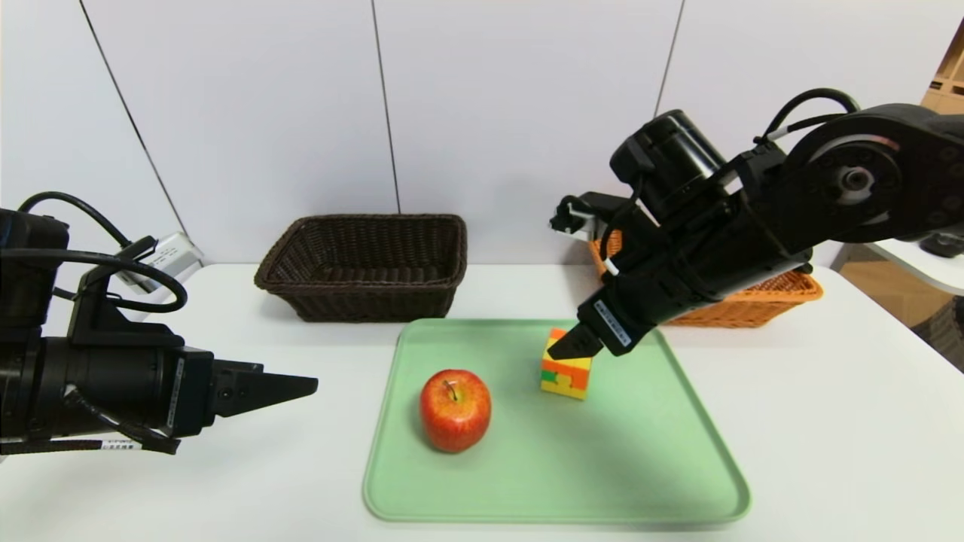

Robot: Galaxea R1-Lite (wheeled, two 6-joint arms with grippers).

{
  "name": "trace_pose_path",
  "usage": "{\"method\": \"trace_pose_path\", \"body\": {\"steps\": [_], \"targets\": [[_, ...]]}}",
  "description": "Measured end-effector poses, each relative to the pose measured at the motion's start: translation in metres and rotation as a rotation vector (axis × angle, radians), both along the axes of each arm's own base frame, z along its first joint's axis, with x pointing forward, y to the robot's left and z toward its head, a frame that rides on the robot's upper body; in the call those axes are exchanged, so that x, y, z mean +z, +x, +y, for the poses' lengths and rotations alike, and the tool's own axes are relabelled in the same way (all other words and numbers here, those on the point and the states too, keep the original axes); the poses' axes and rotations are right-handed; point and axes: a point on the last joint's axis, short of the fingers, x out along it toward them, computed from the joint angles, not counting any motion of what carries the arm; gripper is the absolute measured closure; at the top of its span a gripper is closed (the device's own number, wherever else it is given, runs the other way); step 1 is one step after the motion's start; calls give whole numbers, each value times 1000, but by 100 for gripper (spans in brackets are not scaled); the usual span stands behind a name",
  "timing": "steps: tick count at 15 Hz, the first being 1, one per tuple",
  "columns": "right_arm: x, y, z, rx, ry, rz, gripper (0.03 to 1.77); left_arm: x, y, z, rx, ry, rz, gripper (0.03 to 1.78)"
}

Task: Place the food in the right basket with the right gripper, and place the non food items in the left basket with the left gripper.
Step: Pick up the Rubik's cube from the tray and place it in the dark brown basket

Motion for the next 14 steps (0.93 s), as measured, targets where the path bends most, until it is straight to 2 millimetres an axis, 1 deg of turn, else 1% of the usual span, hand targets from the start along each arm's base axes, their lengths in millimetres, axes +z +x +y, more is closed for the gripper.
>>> {"method": "trace_pose_path", "body": {"steps": [3,7,11,14], "targets": [[-14,11,7,47,-45,12,11,0,0,0,-1,0,1,12],[-30,27,15,66,-73,25,11,0,0,0,0,0,1,12],[-41,39,16,82,-102,33,11,0,1,0,0,1,1,12],[-50,46,14,90,-125,42,10,-1,1,0,0,1,3,12]]}}
